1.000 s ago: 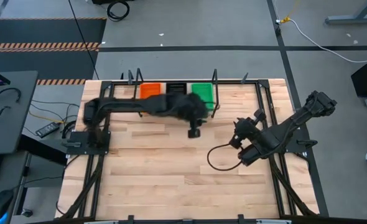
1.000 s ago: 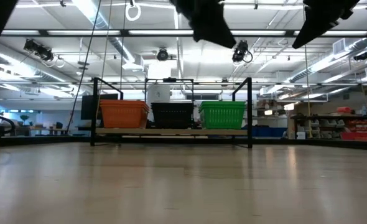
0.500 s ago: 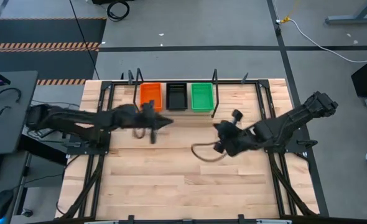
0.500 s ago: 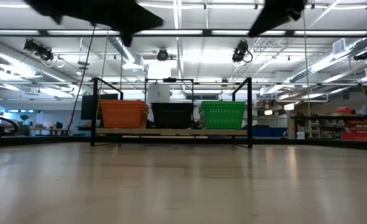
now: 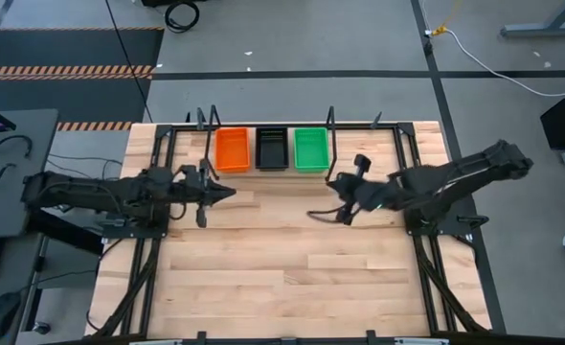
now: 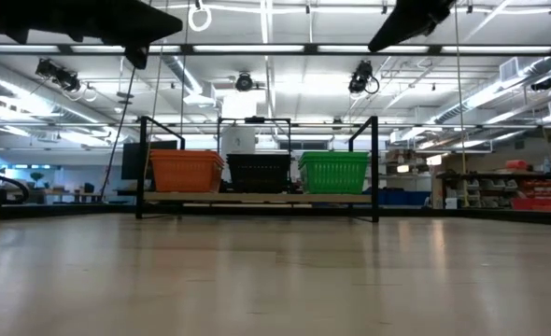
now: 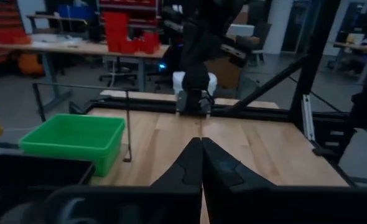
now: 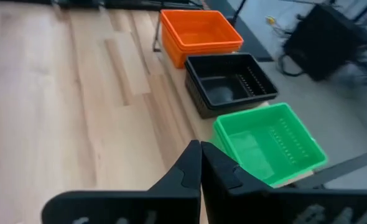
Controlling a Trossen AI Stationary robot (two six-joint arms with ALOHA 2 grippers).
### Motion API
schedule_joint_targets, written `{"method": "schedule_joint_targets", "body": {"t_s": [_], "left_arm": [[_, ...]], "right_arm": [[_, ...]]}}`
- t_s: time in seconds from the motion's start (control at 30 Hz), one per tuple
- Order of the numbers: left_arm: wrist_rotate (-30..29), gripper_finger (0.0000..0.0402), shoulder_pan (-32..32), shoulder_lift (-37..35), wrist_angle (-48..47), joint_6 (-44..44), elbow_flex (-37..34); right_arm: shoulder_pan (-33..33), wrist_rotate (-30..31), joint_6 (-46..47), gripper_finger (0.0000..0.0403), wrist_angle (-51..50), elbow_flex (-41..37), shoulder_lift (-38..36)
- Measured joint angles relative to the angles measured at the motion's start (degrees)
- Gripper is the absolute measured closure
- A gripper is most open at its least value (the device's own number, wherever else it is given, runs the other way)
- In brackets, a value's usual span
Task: Stack baskets on shelf by color
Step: Return to Home Position
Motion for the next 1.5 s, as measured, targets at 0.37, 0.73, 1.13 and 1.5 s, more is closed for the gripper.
{"method": "schedule_joint_targets", "body": {"t_s": [0.37,0.73,1.13,1.5], "left_arm": [[2.0,0.0399,3.3,-4.9,-2.7,3.2,-1.8],[7.6,0.0398,11.3,-5.0,-3.3,4.2,-1.8],[7.3,0.0398,12.9,-7.8,-2.2,-0.1,-4.7],[-2.8,0.0398,11.8,-19.9,4.8,-1.9,-17.9]], "right_arm": [[-11.4,-21.5,-8.3,0.0402,24.1,-20.3,-22.7],[-22.8,-34.8,-10.1,0.0401,31.0,-30.5,-27.1],[-28.2,-43.0,-7.8,0.04,41.4,-38.9,-31.7],[-28.3,-38.1,-5.1,0.04,41.5,-44.6,-40.5]]}}
